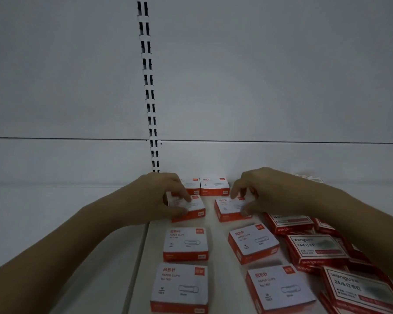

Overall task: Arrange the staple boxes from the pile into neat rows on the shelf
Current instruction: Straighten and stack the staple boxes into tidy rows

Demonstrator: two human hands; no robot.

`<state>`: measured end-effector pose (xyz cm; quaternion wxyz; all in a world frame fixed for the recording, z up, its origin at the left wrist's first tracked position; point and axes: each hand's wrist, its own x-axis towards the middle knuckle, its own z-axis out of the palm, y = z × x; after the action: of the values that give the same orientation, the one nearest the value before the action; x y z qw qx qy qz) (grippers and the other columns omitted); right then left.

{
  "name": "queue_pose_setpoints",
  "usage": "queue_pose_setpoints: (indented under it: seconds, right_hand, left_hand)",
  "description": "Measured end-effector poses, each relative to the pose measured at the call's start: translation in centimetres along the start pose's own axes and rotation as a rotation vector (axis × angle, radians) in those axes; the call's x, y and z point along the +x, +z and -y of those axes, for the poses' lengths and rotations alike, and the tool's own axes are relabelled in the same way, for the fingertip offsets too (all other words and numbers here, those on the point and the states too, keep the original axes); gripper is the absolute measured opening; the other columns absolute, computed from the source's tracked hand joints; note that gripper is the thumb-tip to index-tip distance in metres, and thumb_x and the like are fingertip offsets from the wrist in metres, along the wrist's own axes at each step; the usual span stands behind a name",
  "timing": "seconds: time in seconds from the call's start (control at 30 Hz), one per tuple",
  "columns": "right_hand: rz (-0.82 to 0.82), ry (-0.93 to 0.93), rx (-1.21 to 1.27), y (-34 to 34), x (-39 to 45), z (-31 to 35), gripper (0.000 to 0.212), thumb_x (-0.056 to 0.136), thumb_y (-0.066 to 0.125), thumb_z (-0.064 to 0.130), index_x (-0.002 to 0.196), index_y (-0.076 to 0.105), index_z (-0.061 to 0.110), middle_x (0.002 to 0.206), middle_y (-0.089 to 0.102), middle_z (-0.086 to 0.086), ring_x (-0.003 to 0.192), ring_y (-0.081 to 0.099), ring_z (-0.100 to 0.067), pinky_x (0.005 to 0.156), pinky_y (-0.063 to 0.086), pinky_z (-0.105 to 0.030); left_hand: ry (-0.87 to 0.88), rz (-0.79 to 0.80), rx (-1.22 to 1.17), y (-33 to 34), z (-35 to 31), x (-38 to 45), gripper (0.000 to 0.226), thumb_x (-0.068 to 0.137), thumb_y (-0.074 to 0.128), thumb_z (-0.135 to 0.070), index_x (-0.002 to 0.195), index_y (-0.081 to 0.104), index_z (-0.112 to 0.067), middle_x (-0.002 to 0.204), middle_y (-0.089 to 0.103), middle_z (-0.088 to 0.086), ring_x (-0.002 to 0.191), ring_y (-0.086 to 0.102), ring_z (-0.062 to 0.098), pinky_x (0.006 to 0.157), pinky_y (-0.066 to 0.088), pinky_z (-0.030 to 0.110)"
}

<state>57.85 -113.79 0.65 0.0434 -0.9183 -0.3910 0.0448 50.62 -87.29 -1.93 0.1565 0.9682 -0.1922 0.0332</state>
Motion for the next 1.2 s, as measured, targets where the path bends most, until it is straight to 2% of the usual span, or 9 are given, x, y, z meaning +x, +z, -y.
queue_pose_setpoints:
  seconds: [0.13, 0.27, 0.43, 0.57, 0.7, 0.87, 1.03, 1.13, 1.2]
  right_hand:
    - [-0.1, -0.028, 0.001, 1.4, 2.6, 1.7, 0.035, 0.084, 0.068, 0.032, 0.118, 0.059, 0.037, 0.108, 0.051, 0.012, 0.087, 0.046, -0.001, 0.07, 0.035, -0.017]
    - [-0.13, 0.001, 0.013, 1.7, 3.3, 2.2, 0.037, 0.083, 0.071, 0.029, 0.118, 0.061, 0.034, 0.101, 0.045, 0.014, 0.094, 0.046, -0.007, 0.07, 0.034, -0.017]
    - [-0.168, 0.031, 0.036, 2.0, 2.6, 2.2, 0.036, 0.083, 0.069, 0.035, 0.118, 0.062, 0.033, 0.107, 0.051, 0.009, 0.085, 0.046, -0.004, 0.075, 0.037, -0.02]
    - [-0.175, 0.046, 0.046, 1.8, 2.4, 2.4, 0.037, 0.082, 0.069, 0.035, 0.118, 0.063, 0.03, 0.106, 0.051, 0.008, 0.087, 0.045, -0.005, 0.076, 0.036, -0.02]
    - [-0.201, 0.061, 0.046, 2.1, 2.3, 2.7, 0.039, 0.083, 0.069, 0.036, 0.12, 0.064, 0.028, 0.11, 0.054, 0.006, 0.091, 0.045, -0.006, 0.078, 0.036, -0.02]
    - [-0.202, 0.08, 0.023, 2.3, 2.4, 3.3, 0.039, 0.078, 0.071, 0.046, 0.112, 0.062, 0.029, 0.106, 0.053, 0.005, 0.09, 0.046, -0.009, 0.074, 0.035, -0.022]
    - [-0.181, 0.09, -0.004, 2.0, 2.5, 3.9, 0.037, 0.082, 0.069, 0.043, 0.114, 0.059, 0.026, 0.105, 0.051, 0.005, 0.093, 0.048, -0.011, 0.074, 0.033, -0.022]
    - [-0.119, 0.083, -0.019, 1.2, 1.4, 4.1, 0.045, 0.084, 0.063, 0.049, 0.123, 0.051, 0.031, 0.115, 0.05, 0.008, 0.097, 0.05, -0.011, 0.08, 0.04, -0.026]
    - [-0.088, 0.063, -0.013, -0.3, 0.1, 3.9, 0.038, 0.084, 0.062, 0.049, 0.118, 0.053, 0.035, 0.112, 0.053, 0.013, 0.095, 0.052, -0.008, 0.08, 0.043, -0.026]
  left_hand:
    - [-0.017, -0.077, 0.033, 0.5, 0.3, 0.6, 0.025, 0.088, 0.063, -0.035, 0.113, 0.067, -0.031, 0.114, 0.056, -0.013, 0.078, 0.053, -0.004, 0.074, 0.043, 0.009]
    - [-0.016, -0.09, -0.015, 0.7, 0.7, 0.7, 0.024, 0.088, 0.065, -0.032, 0.111, 0.069, -0.03, 0.112, 0.057, -0.013, 0.082, 0.058, 0.004, 0.078, 0.05, 0.015]
    - [-0.01, -0.084, -0.002, 0.9, 0.8, 0.7, 0.03, 0.082, 0.068, -0.041, 0.11, 0.069, -0.031, 0.105, 0.051, -0.021, 0.078, 0.056, -0.001, 0.071, 0.046, 0.007]
    - [-0.02, -0.135, -0.01, 1.1, 0.7, 0.8, 0.025, 0.082, 0.07, -0.038, 0.106, 0.07, -0.031, 0.103, 0.053, -0.019, 0.074, 0.054, -0.004, 0.068, 0.043, 0.005]
    - [-0.023, -0.121, -0.002, 1.0, 0.8, 0.8, 0.026, 0.082, 0.071, -0.037, 0.107, 0.07, -0.031, 0.107, 0.057, -0.016, 0.075, 0.054, -0.005, 0.068, 0.042, 0.004]
    - [-0.018, -0.105, -0.014, 0.9, 0.9, 0.8, 0.026, 0.082, 0.071, -0.035, 0.107, 0.069, -0.031, 0.107, 0.056, -0.017, 0.075, 0.052, -0.009, 0.068, 0.041, 0.0]
    - [-0.056, -0.102, 0.006, 0.8, 0.5, 0.7, 0.024, 0.082, 0.07, -0.038, 0.105, 0.066, -0.033, 0.108, 0.055, -0.015, 0.076, 0.053, -0.002, 0.069, 0.042, 0.007]
    - [-0.036, -0.149, 0.047, -0.2, 0.1, 0.1, 0.019, 0.079, 0.07, -0.046, 0.09, 0.057, -0.037, 0.102, 0.053, -0.014, 0.076, 0.051, 0.001, 0.068, 0.041, 0.012]
    - [-0.021, -0.156, -0.053, -1.4, -0.4, -0.5, 0.023, 0.073, 0.071, -0.053, 0.079, 0.055, -0.037, 0.094, 0.056, -0.017, 0.073, 0.053, 0.002, 0.064, 0.043, 0.013]
